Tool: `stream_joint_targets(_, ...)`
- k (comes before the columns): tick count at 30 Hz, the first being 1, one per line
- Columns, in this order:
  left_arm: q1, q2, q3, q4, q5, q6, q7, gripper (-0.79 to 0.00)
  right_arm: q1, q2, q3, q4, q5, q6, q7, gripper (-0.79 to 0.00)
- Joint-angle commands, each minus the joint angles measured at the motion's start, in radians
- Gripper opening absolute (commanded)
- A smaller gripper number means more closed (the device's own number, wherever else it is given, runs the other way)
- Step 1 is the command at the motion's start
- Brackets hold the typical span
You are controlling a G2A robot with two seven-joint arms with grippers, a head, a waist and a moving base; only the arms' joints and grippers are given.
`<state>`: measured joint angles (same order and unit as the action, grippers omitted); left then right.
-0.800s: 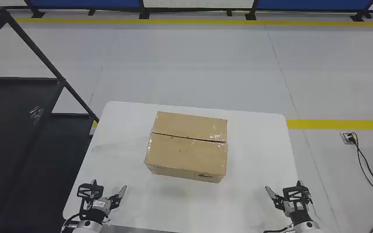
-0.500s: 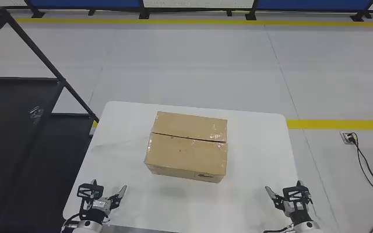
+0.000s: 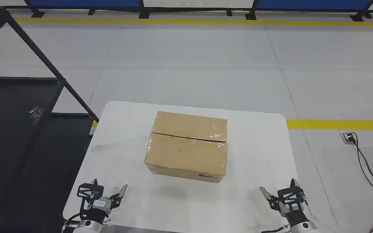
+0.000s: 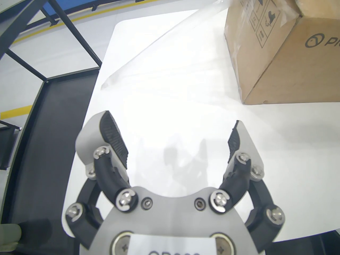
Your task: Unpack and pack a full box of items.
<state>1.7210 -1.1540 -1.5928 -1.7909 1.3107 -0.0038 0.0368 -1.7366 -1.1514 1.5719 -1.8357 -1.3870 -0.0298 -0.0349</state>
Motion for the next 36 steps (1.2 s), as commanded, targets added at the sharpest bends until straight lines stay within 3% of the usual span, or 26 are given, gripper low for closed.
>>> stream_joint_targets(1, -0.012, -0.002, -0.003, -0.001, -0.027, -0.018, 0.027, 0.0, 0.006, -0.002, -0.014, -0.028, -0.017, 0.025, 0.011, 0.0)
stream_joint_targets(9, -0.076, -0.003, -0.054, -0.034, -0.199, -0.111, 0.033, 0.0, 0.094, -0.022, -0.099, -0.103, 0.035, 0.104, 0.041, 0.0)
stream_joint_targets(12, -0.086, -0.005, -0.069, -0.054, -0.261, -0.132, 0.015, 0.0, 0.152, -0.037, -0.141, -0.123, 0.105, 0.192, 0.081, 0.0)
stream_joint_targets(27, -0.086, -0.004, -0.08, -0.066, -0.283, -0.15, 0.0, 0.0, 0.152, -0.037, -0.141, -0.123, 0.105, 0.192, 0.081, 0.0)
stream_joint_targets(36, -0.148, -0.006, -0.086, -0.045, -0.408, -0.181, -0.07, 0.0, 0.26, -0.042, -0.145, -0.073, 0.388, -0.071, 0.135, 0.0)
